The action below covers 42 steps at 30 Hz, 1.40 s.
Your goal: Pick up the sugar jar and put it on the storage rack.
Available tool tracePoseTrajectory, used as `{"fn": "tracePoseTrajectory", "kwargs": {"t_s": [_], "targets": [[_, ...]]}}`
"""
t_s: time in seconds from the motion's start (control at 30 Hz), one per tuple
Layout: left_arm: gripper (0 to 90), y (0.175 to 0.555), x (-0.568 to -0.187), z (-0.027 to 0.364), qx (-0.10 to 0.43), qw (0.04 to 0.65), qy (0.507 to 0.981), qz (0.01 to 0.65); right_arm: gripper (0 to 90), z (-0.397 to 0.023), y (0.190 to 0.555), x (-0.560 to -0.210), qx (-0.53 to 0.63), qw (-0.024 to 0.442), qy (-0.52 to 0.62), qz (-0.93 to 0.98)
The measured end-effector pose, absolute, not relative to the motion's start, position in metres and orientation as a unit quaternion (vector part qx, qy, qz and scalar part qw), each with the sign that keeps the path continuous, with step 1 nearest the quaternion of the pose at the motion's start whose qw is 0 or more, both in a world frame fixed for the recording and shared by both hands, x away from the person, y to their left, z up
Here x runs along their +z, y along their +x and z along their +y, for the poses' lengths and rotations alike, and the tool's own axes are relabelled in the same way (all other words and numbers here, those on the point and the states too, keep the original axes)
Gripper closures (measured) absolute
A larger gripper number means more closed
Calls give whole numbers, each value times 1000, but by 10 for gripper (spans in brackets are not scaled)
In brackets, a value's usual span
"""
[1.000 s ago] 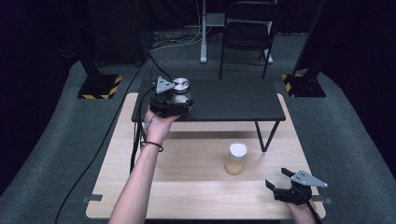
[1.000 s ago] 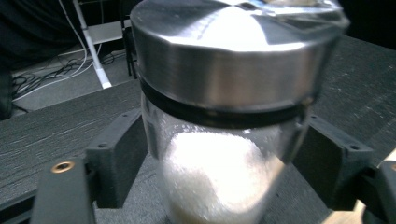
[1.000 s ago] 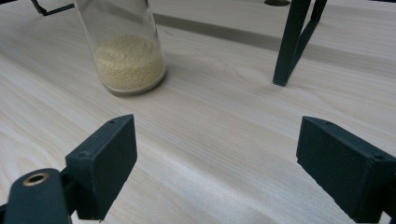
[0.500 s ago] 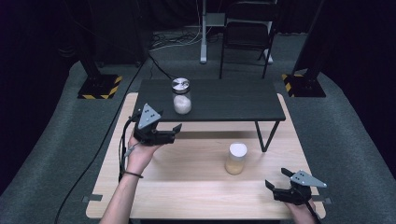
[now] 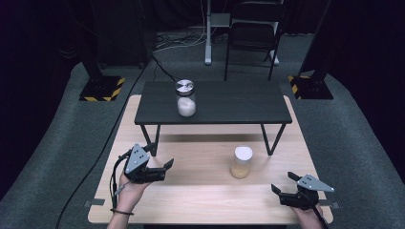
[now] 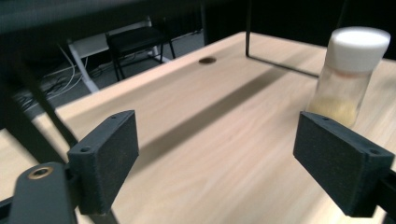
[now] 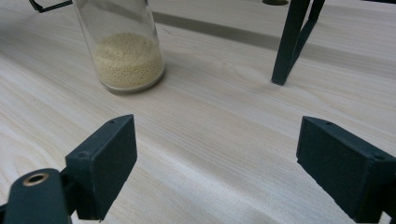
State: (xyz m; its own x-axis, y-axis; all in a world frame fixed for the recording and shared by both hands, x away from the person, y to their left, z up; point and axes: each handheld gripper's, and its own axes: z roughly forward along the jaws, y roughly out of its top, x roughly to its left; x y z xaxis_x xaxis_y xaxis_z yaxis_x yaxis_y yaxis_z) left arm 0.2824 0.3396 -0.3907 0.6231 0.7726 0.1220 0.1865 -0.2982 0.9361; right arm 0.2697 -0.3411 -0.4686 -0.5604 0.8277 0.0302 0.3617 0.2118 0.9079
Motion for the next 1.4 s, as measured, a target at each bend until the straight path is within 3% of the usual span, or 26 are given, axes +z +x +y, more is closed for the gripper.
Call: {"fn": "tracePoseTrajectory", "kwargs": {"t_s": [0.43, 1.4], "targets": [[127, 254, -452, 351, 304, 479, 753, 333, 110, -340, 268, -469, 482, 244, 408, 736], [129, 261, -465, 350, 287, 442, 776, 347, 112, -337, 268, -467, 474, 245, 405, 743]]}}
